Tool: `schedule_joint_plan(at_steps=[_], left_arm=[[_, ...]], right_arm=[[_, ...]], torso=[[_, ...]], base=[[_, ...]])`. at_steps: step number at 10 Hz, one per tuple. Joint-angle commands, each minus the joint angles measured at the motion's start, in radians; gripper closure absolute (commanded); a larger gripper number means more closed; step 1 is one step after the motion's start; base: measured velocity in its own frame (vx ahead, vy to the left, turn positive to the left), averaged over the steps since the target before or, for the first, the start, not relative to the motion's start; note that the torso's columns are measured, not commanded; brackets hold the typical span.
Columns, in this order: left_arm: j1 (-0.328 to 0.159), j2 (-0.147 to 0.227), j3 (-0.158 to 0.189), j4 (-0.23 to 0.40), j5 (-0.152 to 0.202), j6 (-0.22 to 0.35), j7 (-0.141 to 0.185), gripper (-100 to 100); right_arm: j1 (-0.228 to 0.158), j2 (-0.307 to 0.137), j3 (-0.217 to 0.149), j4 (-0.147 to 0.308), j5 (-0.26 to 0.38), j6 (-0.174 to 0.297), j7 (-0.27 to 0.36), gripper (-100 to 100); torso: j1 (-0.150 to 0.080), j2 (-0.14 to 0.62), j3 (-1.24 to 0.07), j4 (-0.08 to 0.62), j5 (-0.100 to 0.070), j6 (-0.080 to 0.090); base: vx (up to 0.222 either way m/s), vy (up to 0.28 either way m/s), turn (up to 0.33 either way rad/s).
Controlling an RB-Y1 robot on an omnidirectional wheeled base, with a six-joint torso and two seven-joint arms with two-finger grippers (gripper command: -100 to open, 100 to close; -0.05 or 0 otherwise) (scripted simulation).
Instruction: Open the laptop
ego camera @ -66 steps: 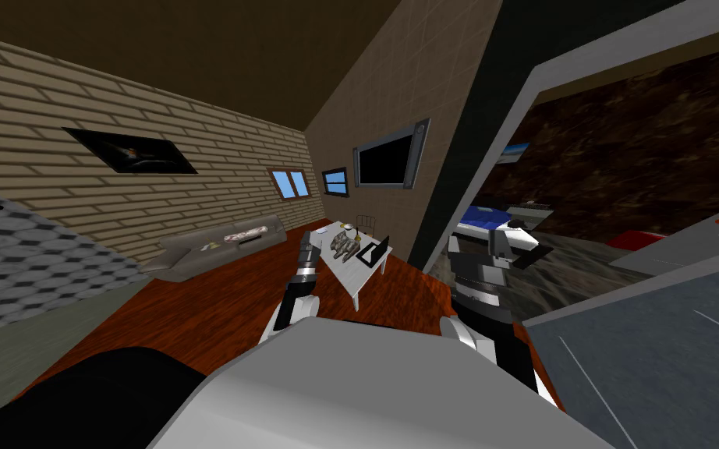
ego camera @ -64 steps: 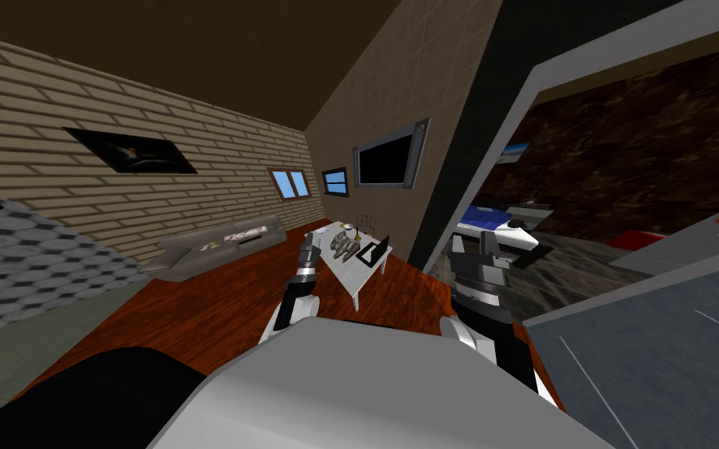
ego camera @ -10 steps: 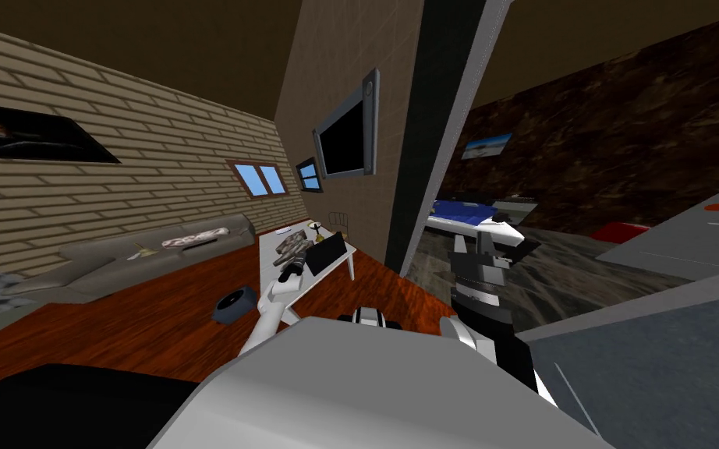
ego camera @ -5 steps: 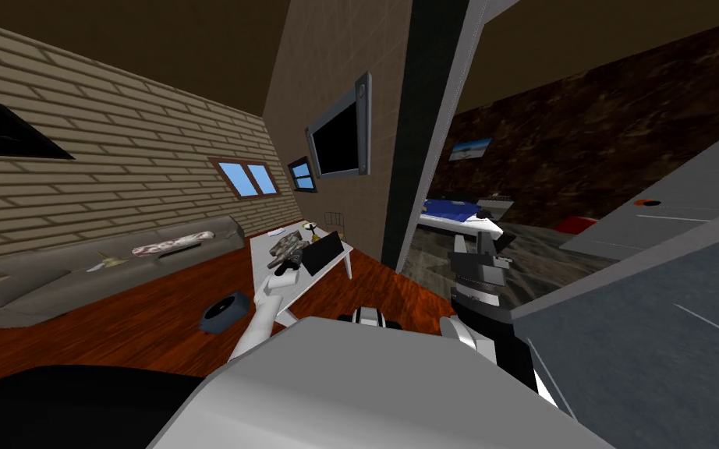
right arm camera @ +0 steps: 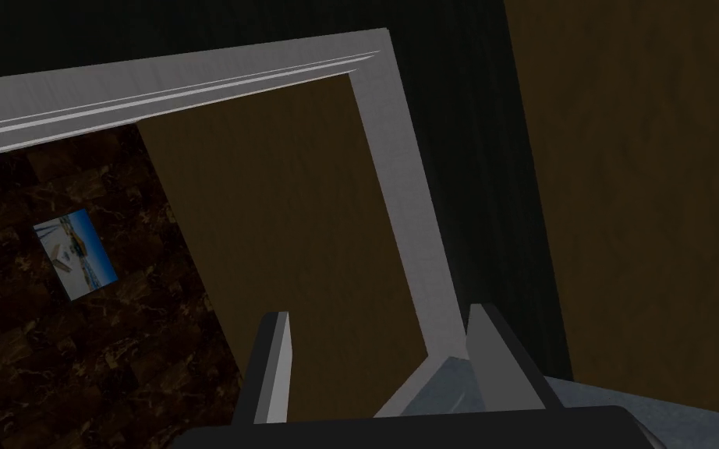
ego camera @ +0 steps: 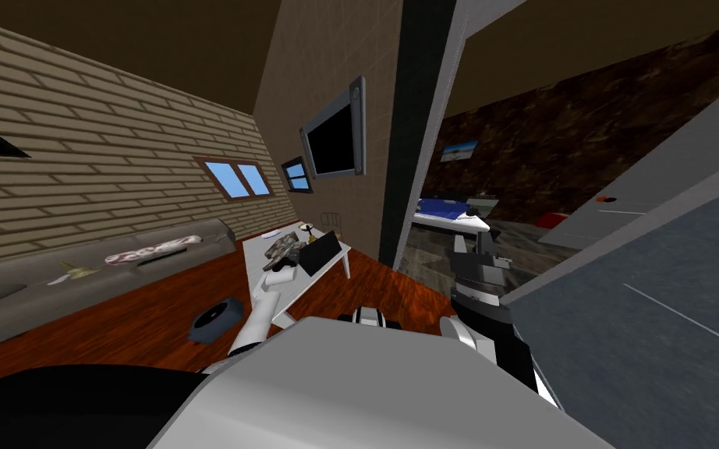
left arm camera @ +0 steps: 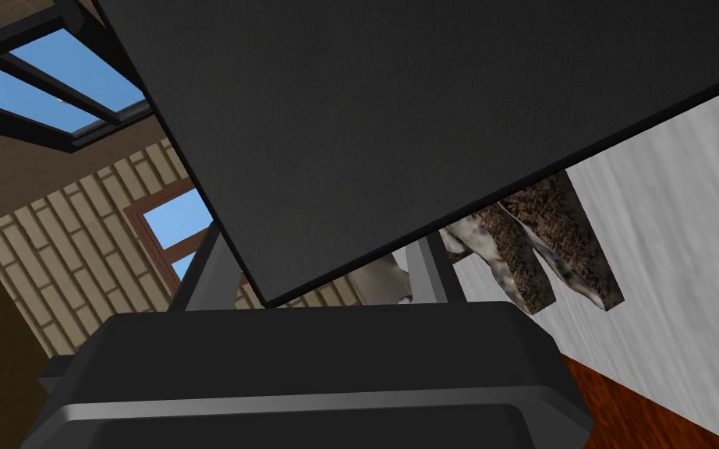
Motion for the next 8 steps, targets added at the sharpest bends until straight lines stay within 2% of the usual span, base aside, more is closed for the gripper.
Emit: schedule_joint_plan(at_steps=[1, 2, 3, 4, 5, 6, 7, 8], left_arm=[[-0.035, 0.043, 0.033, 0.080, 0.024, 0.044, 0.022, 100], [-0.060, 0.071, 0.056, 0.105, 0.037, 0.066, 0.035, 100], [-0.060, 0.071, 0.056, 0.138, 0.037, 0.066, 0.035, 100], [-0.086, 0.099, 0.079, 0.167, 0.050, 0.089, 0.049, 100], [-0.086, 0.099, 0.079, 0.188, 0.050, 0.089, 0.049, 100], [-0.086, 0.099, 0.079, 0.196, 0.050, 0.089, 0.049, 100], [-0.111, 0.126, 0.102, 0.224, 0.064, 0.111, 0.062, 100], [-0.111, 0.126, 0.102, 0.253, 0.064, 0.111, 0.062, 100]], right_arm=[[0.000, 0.000, 0.000, 0.000, 0.000, 0.000, 0.000, 0], [0.000, 0.000, 0.000, 0.000, 0.000, 0.000, 0.000, 0], [0.000, 0.000, 0.000, 0.000, 0.000, 0.000, 0.000, 0], [0.000, 0.000, 0.000, 0.000, 0.000, 0.000, 0.000, 0], [0.000, 0.000, 0.000, 0.000, 0.000, 0.000, 0.000, 0], [0.000, 0.000, 0.000, 0.000, 0.000, 0.000, 0.000, 0], [0.000, 0.000, 0.000, 0.000, 0.000, 0.000, 0.000, 0], [0.000, 0.000, 0.000, 0.000, 0.000, 0.000, 0.000, 0]], torso=[[0.002, 0.002, 0.001, 0.001, 0.000, 0.000], [-0.001, 0.001, 0.000, -0.001, 0.001, -0.003], [-0.001, -0.001, 0.000, -0.001, 0.000, -0.003], [-0.002, -0.001, -0.001, -0.002, 0.001, -0.004], [-0.002, -0.001, -0.001, -0.001, 0.001, -0.001], [-0.002, -0.001, -0.001, -0.002, 0.001, -0.005], [-0.002, -0.002, -0.001, -0.003, 0.002, -0.008], [0.000, -0.001, -0.001, -0.002, 0.002, -0.002]], base=[[-0.107, 0.083, -0.227], [-0.104, 0.076, -0.283], [-0.088, 0.066, -0.183], [-0.109, 0.060, -0.309], [-0.088, 0.053, -0.154], [-0.018, 0.021, 0.017], [-0.050, 0.016, -0.209], [-0.071, 0.038, -0.150]])
